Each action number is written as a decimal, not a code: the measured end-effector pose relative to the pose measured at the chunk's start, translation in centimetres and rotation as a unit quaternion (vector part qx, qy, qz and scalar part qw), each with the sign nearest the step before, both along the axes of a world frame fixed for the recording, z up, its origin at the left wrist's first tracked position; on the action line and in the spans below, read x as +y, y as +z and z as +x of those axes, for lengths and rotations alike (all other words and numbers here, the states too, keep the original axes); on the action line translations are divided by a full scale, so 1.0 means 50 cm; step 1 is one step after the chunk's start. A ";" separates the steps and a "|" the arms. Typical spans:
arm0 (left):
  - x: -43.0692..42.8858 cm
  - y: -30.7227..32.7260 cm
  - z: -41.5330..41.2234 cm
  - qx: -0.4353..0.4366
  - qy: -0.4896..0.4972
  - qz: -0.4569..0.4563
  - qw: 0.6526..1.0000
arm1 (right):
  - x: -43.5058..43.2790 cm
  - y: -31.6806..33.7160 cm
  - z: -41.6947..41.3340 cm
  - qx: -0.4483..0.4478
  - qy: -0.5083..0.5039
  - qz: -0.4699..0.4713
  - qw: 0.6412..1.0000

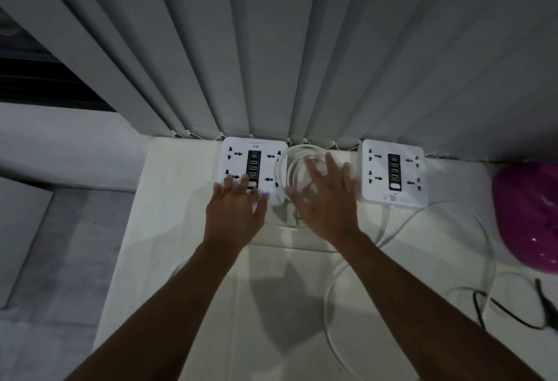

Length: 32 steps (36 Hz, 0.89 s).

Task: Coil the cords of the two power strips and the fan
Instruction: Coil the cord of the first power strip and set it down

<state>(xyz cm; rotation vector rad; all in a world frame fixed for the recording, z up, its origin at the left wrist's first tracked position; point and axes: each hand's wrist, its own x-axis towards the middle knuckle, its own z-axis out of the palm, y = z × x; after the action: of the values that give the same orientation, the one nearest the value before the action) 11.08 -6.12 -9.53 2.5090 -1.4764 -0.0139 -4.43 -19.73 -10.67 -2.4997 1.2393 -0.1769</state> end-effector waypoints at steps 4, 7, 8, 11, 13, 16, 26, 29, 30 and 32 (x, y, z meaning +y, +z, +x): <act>-0.004 0.007 -0.002 -0.007 0.002 0.005 1.000 | 0.015 -0.031 -0.023 0.058 0.037 -0.024 0.997; -0.002 0.011 -0.002 -0.016 0.006 0.003 1.000 | 0.007 -0.039 -0.032 0.037 0.062 -0.053 0.996; -0.001 0.013 -0.003 -0.024 0.006 0.002 1.000 | 0.006 -0.042 -0.036 0.020 0.073 -0.065 0.995; 0.001 0.023 -0.006 -0.048 0.008 -0.015 0.999 | 0.001 -0.051 -0.046 -0.019 0.092 -0.085 0.992; -0.001 0.030 -0.008 -0.052 0.011 -0.023 0.998 | 0.001 -0.051 -0.049 -0.023 0.101 -0.086 0.991; -0.004 0.031 -0.009 -0.057 0.011 -0.033 0.998 | 0.000 -0.051 -0.048 -0.022 0.113 -0.093 0.989; 0.001 0.027 -0.005 0.002 0.003 0.019 1.000 | -0.037 -0.030 -0.032 -0.022 0.146 -0.119 0.982; 0.000 0.023 -0.011 0.018 -0.043 -0.006 0.999 | -0.038 -0.025 -0.025 -0.001 0.178 -0.109 0.978; -0.002 0.023 -0.017 0.019 -0.066 -0.012 0.998 | -0.036 -0.026 -0.023 0.016 0.194 -0.105 0.975; -0.008 0.025 -0.030 0.019 -0.107 -0.011 0.994 | -0.030 -0.028 -0.022 0.054 0.224 -0.105 0.967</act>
<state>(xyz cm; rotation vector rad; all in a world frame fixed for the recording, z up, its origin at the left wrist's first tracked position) 9.56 -6.53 -8.30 2.3095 -1.7118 -0.0814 -5.50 -21.23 -12.05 -2.9316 0.6875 -0.0604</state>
